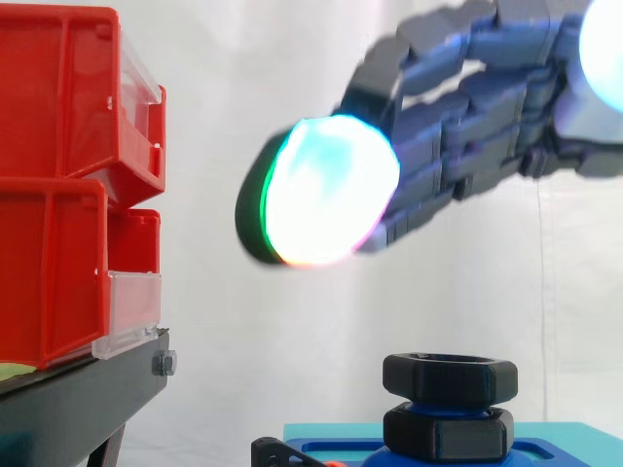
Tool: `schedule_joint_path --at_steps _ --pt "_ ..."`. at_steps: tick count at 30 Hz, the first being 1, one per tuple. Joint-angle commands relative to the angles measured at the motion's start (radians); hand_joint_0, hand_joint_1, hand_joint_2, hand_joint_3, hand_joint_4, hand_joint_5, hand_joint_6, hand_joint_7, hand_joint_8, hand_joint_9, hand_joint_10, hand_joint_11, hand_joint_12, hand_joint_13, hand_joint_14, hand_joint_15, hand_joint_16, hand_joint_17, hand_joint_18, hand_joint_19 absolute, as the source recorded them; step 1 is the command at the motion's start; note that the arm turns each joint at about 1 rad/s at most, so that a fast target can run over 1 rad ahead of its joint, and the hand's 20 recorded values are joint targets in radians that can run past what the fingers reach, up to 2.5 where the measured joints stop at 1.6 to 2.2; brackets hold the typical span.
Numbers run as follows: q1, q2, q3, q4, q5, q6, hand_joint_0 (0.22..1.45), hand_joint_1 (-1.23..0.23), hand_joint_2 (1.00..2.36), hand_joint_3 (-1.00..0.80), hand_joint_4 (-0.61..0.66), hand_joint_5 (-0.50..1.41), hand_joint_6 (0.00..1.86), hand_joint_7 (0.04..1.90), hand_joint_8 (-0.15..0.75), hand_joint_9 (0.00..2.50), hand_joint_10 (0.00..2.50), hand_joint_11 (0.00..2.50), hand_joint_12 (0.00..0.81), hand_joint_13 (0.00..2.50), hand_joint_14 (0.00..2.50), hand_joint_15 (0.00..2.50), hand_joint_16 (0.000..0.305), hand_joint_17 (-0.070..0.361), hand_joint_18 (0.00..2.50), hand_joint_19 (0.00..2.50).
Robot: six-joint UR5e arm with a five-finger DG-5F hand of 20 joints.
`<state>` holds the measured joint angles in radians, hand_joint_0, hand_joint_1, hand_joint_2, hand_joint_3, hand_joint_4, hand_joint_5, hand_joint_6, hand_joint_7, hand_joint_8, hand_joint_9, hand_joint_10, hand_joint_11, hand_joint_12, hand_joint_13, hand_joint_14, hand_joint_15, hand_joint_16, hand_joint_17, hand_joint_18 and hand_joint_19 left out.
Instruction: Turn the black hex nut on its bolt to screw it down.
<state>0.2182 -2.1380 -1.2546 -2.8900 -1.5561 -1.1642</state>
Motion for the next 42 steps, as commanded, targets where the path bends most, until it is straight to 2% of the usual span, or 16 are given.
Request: schedule_joint_path --at_steps 1,8,14,16,22,25,30,34,39,42 --pt "-0.002 -0.022 0.012 -0.008 0.004 -0.005 0.51 -0.38 1.00 -0.50 0.15 -0.15 0.50 0.69 0.250 0.37 0.00 0.00 0.326 0.33 0.00 0.00 0.050 0.111 0.31 0.22" --pt "-0.019 -0.025 0.012 -0.011 0.004 -0.022 0.51 -0.37 1.00 -0.50 0.14 -0.15 0.50 0.70 0.248 0.38 0.00 0.00 0.325 0.33 0.00 0.00 0.049 0.111 0.30 0.23" --pt "-0.029 -0.056 0.026 -0.002 0.001 -0.040 0.51 -0.36 1.00 -0.50 0.14 -0.13 0.50 0.81 0.247 0.37 0.00 0.00 0.324 0.33 0.00 0.00 0.049 0.110 0.30 0.23" --pt "-0.039 -0.056 0.032 -0.005 -0.005 -0.061 0.51 -0.36 1.00 -0.50 0.14 -0.12 0.50 0.85 0.247 0.37 0.00 0.00 0.323 0.33 0.00 0.00 0.049 0.110 0.30 0.23" --pt "-0.051 -0.056 0.035 -0.008 -0.005 -0.103 0.51 -0.35 1.00 -0.50 0.15 -0.11 0.50 0.92 0.247 0.37 0.00 0.00 0.323 0.32 0.00 0.00 0.049 0.110 0.29 0.23" --pt "-0.063 -0.056 0.052 -0.020 -0.001 -0.137 0.51 -0.35 1.00 -0.50 0.17 -0.11 0.50 0.97 0.247 0.37 0.00 0.00 0.322 0.32 0.00 0.00 0.049 0.109 0.29 0.24" --pt "-0.076 -0.056 0.052 -0.023 -0.005 -0.141 0.51 -0.34 1.00 -0.50 0.17 -0.10 0.50 1.05 0.248 0.36 0.00 0.00 0.322 0.32 0.00 0.00 0.048 0.109 0.28 0.24" --pt "-0.083 -0.056 0.052 -0.026 -0.005 -0.172 0.51 -0.33 1.00 -0.50 0.18 -0.08 0.50 1.13 0.249 0.36 0.00 0.00 0.322 0.32 0.00 0.00 0.048 0.109 0.28 0.24" --pt "-0.097 -0.056 0.052 -0.026 -0.005 -0.209 0.51 -0.33 1.00 -0.50 0.17 -0.08 0.50 1.13 0.249 0.37 0.00 0.00 0.322 0.31 0.00 0.00 0.048 0.109 0.27 0.25" --pt "-0.103 -0.056 0.052 -0.037 -0.018 -0.224 0.51 -0.32 1.00 -0.50 0.17 -0.08 0.50 1.13 0.253 0.37 0.00 0.00 0.321 0.31 0.00 0.00 0.048 0.109 0.28 0.24"
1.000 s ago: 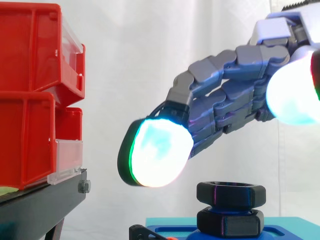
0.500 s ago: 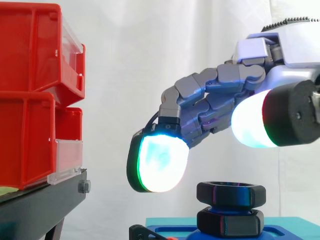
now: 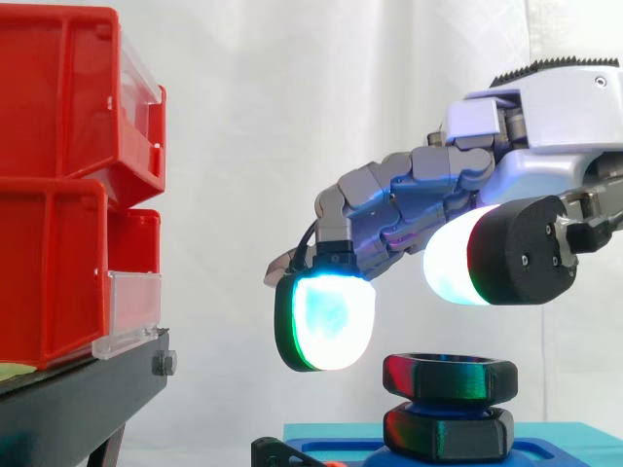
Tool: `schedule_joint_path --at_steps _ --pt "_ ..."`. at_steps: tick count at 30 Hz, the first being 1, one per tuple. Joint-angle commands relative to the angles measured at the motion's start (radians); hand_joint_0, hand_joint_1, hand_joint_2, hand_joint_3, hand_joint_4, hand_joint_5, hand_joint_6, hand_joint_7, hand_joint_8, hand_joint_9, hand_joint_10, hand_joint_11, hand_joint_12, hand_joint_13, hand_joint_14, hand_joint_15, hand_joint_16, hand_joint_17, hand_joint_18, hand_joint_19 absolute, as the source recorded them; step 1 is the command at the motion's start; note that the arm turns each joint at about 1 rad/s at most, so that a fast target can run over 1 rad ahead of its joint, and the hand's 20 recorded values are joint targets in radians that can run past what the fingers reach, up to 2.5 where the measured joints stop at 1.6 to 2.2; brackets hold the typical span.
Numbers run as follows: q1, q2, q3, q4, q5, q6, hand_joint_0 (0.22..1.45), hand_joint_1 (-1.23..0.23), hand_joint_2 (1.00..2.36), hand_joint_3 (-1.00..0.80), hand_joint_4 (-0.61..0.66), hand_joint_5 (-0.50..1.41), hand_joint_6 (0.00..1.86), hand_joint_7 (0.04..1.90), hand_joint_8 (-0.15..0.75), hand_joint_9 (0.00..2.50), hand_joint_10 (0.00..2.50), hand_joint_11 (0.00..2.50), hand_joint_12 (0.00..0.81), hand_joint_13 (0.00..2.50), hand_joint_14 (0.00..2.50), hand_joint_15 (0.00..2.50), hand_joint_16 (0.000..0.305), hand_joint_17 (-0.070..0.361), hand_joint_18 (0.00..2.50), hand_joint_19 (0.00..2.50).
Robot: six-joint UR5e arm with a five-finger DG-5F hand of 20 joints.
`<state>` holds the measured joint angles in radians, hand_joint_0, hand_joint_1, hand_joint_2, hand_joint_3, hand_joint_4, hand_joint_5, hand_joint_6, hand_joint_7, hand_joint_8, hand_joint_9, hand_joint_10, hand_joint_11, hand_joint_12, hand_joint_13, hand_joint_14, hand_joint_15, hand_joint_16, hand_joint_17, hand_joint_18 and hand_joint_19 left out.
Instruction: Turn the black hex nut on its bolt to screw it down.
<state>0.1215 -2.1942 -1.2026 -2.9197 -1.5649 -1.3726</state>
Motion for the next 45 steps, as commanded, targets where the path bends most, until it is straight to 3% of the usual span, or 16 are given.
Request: schedule_joint_path --at_steps 1,11,19,28,37,45 --pt "-0.008 -0.001 0.000 -0.009 -0.011 -0.016 0.51 -0.32 1.00 -0.50 0.17 -0.08 0.50 1.12 0.249 0.37 0.00 0.00 0.321 0.31 0.00 0.00 0.048 0.109 0.28 0.24" --pt "-0.010 0.001 0.000 -0.010 -0.023 -0.026 0.51 -0.31 1.00 -0.50 0.17 -0.07 0.50 1.14 0.249 0.38 0.00 0.00 0.320 0.32 0.00 0.00 0.048 0.108 0.27 0.25" --pt "0.006 0.001 0.000 0.000 -0.027 -0.025 0.51 -0.31 1.00 -0.50 0.17 -0.08 0.50 1.06 0.251 0.40 0.00 0.00 0.320 0.32 0.00 0.00 0.048 0.108 0.27 0.25" --pt "0.004 -0.001 0.000 -0.016 -0.040 -0.039 0.51 -0.31 1.00 -0.50 0.17 -0.07 0.50 1.11 0.247 0.41 0.00 0.00 0.320 0.32 0.00 0.00 0.048 0.107 0.28 0.24" --pt "-0.005 -0.001 -0.011 -0.023 -0.063 -0.056 0.52 -0.31 1.00 -0.50 0.16 -0.04 0.50 1.24 0.248 0.44 0.00 0.00 0.314 0.33 0.00 0.00 0.047 0.106 0.29 0.25" --pt "-0.023 -0.002 -0.011 -0.019 -0.073 -0.068 0.52 -0.30 1.00 -0.50 0.17 -0.04 0.50 1.29 0.251 0.45 0.00 0.00 0.315 0.34 0.00 0.00 0.047 0.105 0.30 0.26"
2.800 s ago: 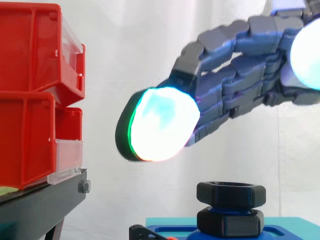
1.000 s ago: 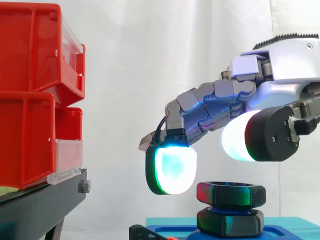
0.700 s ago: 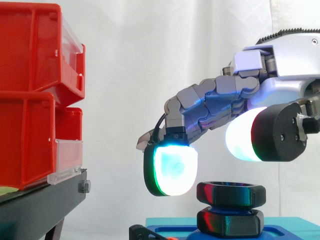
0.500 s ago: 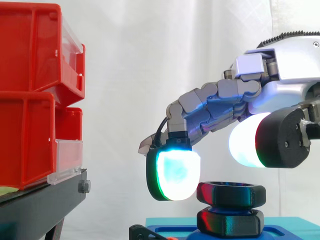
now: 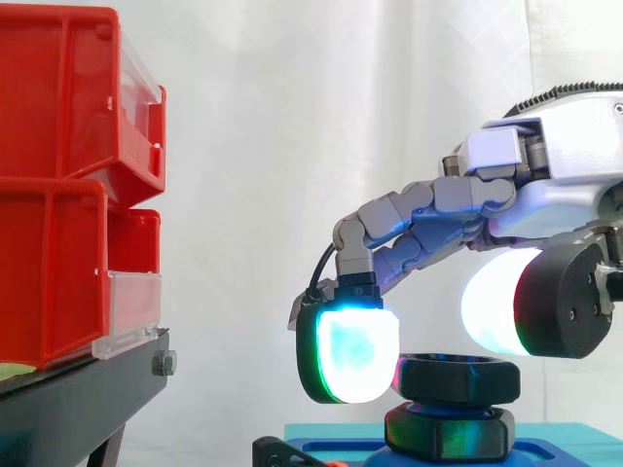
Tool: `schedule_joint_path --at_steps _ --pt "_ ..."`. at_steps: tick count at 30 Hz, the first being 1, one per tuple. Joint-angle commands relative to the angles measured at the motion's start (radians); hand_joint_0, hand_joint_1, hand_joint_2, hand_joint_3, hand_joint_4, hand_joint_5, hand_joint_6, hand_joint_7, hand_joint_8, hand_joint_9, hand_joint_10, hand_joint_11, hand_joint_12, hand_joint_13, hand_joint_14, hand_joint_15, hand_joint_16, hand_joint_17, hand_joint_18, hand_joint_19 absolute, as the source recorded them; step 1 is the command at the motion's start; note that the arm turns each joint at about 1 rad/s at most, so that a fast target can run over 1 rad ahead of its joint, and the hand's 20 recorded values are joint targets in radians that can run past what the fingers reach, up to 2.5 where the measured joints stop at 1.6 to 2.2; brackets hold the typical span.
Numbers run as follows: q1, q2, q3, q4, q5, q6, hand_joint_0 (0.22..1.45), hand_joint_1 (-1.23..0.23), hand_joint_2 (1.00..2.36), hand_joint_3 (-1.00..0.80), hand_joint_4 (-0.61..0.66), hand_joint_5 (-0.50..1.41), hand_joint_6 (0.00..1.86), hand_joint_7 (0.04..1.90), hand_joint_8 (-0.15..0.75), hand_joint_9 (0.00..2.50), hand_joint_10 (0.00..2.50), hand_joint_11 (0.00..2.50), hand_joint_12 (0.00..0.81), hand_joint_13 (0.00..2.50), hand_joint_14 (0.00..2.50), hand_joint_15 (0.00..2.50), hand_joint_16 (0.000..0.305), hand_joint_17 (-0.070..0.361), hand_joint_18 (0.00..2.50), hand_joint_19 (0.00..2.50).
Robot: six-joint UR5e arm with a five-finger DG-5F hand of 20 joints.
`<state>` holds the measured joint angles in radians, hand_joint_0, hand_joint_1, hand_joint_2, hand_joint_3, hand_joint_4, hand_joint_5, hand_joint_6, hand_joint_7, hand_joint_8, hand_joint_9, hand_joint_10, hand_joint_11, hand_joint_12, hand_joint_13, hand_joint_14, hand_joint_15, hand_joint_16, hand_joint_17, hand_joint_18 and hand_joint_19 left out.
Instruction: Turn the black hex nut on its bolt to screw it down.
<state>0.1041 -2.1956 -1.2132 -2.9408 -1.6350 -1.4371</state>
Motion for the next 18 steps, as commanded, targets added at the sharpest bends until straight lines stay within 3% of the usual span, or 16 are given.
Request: schedule_joint_path --at_steps 1,10,18 --pt "-0.007 0.000 0.000 0.003 -0.005 -0.003 0.52 -0.30 1.00 -0.50 0.17 -0.04 0.50 1.29 0.252 0.46 0.00 0.00 0.315 0.34 0.00 0.00 0.047 0.105 0.30 0.26" --pt "-0.026 -0.001 0.000 0.012 -0.008 -0.020 0.52 -0.29 1.00 -0.50 0.18 -0.04 0.50 1.29 0.254 0.46 0.00 0.00 0.316 0.35 0.00 0.00 0.047 0.106 0.31 0.27" --pt "-0.064 0.000 0.000 0.009 -0.035 -0.049 0.52 -0.29 1.00 -0.50 0.19 -0.04 0.50 1.28 0.255 0.46 0.00 0.00 0.316 0.35 0.00 0.00 0.047 0.106 0.32 0.26"
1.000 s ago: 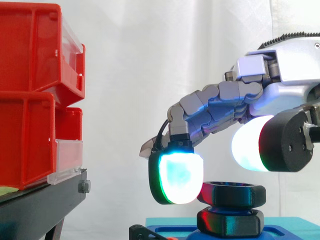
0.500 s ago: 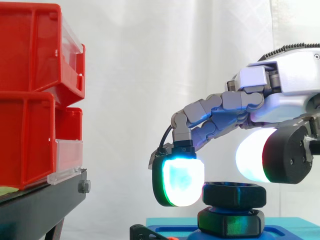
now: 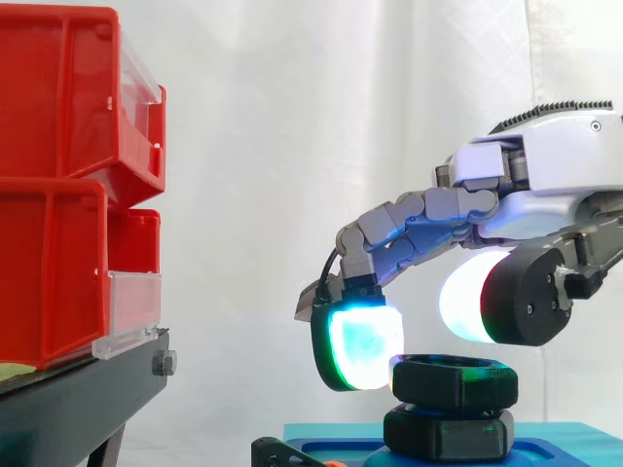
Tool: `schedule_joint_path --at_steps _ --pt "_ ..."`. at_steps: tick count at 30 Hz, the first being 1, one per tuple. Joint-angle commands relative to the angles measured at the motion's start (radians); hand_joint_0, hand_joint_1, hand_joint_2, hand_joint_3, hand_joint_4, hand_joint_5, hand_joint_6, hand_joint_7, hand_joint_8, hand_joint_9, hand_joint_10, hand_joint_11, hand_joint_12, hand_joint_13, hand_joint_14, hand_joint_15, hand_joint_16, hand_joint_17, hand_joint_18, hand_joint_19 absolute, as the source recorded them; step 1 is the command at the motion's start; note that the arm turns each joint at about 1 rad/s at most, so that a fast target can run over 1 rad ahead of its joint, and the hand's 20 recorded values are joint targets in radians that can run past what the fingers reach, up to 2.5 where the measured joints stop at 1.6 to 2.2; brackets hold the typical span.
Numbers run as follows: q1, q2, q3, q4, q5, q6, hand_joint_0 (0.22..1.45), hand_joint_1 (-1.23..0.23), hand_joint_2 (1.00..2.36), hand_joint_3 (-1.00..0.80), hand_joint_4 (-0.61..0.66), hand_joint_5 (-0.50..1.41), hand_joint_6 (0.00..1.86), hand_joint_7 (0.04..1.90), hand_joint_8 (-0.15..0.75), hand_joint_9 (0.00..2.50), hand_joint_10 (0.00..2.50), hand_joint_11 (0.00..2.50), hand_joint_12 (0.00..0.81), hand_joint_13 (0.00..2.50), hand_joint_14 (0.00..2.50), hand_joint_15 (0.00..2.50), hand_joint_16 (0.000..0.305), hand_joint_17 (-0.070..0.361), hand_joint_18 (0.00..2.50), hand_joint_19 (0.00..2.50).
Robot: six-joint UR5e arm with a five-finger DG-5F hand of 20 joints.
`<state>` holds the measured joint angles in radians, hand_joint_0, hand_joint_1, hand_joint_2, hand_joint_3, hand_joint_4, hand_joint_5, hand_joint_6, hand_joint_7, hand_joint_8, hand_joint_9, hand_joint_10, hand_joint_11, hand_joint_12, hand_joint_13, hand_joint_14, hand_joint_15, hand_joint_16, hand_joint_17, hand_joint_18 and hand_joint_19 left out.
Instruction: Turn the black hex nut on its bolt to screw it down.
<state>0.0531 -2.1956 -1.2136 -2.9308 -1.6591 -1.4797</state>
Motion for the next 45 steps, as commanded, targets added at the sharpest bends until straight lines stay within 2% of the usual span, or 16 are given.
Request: schedule_joint_path --at_steps 1,4,8,9,12,15,17,18,23,31,37,41,45 --pt "-0.022 0.000 0.000 0.004 -0.022 -0.007 0.52 -0.29 1.00 -0.50 0.19 -0.04 0.50 1.26 0.256 0.46 0.00 0.00 0.316 0.35 0.00 0.00 0.047 0.107 0.32 0.26" --pt "-0.032 0.000 0.003 0.009 -0.036 -0.005 0.52 -0.29 1.00 -0.50 0.19 -0.05 0.50 1.20 0.255 0.46 0.00 0.00 0.317 0.36 0.00 0.00 0.047 0.107 0.32 0.27" --pt "-0.032 0.000 0.014 0.012 -0.036 -0.005 0.52 -0.28 1.00 -0.50 0.20 -0.06 0.50 1.13 0.256 0.47 0.00 0.00 0.319 0.36 0.00 0.00 0.047 0.107 0.32 0.26" --pt "-0.025 0.000 0.019 0.013 -0.036 -0.004 0.52 -0.28 1.00 -0.50 0.20 -0.06 0.50 1.12 0.256 0.47 0.00 0.00 0.319 0.36 0.00 0.00 0.047 0.107 0.33 0.26" --pt "-0.021 0.000 0.019 0.018 -0.031 -0.004 0.52 -0.28 1.00 -0.50 0.20 -0.07 0.50 1.08 0.256 0.47 0.00 0.00 0.320 0.36 0.00 0.00 0.048 0.107 0.32 0.27" --pt "-0.007 0.000 0.020 0.028 -0.030 0.004 0.51 -0.27 1.00 -0.50 0.21 -0.07 0.50 1.05 0.257 0.47 0.00 0.00 0.322 0.36 0.00 0.00 0.048 0.108 0.33 0.27" --pt "-0.004 0.000 0.020 0.028 -0.030 0.004 0.51 -0.26 1.00 -0.50 0.22 -0.08 0.50 1.03 0.257 0.47 0.00 0.00 0.323 0.36 0.00 0.00 0.048 0.109 0.32 0.28" --pt "0.008 0.000 0.020 0.032 -0.028 0.007 0.51 -0.25 1.00 -0.50 0.22 -0.08 0.50 1.03 0.257 0.47 0.00 0.00 0.322 0.36 0.00 0.00 0.048 0.109 0.32 0.27" --pt "0.039 0.000 0.020 0.042 -0.021 0.018 0.51 -0.23 1.00 -0.50 0.20 -0.07 0.50 1.01 0.254 0.46 0.00 0.00 0.323 0.35 0.00 0.00 0.049 0.110 0.31 0.28" --pt "0.068 0.000 0.020 0.039 -0.010 0.018 0.51 -0.22 1.00 -0.50 0.16 -0.07 0.50 0.93 0.242 0.48 0.00 0.00 0.320 0.35 0.00 0.00 0.049 0.110 0.31 0.28" --pt "0.067 -0.001 0.020 0.024 -0.008 0.016 0.51 -0.21 1.00 -0.50 0.13 -0.07 0.50 0.89 0.229 0.50 0.00 0.00 0.315 0.37 0.00 0.00 0.048 0.109 0.31 0.28" --pt "0.065 -0.001 0.019 0.024 -0.008 0.012 0.52 -0.21 1.00 -0.50 0.11 -0.04 0.50 1.03 0.228 0.53 0.00 0.00 0.311 0.37 0.00 0.00 0.047 0.107 0.32 0.28" --pt "0.059 -0.001 0.019 0.004 -0.008 -0.005 0.52 -0.21 1.00 -0.50 0.09 -0.04 0.50 1.06 0.228 0.54 0.00 0.00 0.310 0.38 0.00 0.00 0.047 0.106 0.32 0.28"
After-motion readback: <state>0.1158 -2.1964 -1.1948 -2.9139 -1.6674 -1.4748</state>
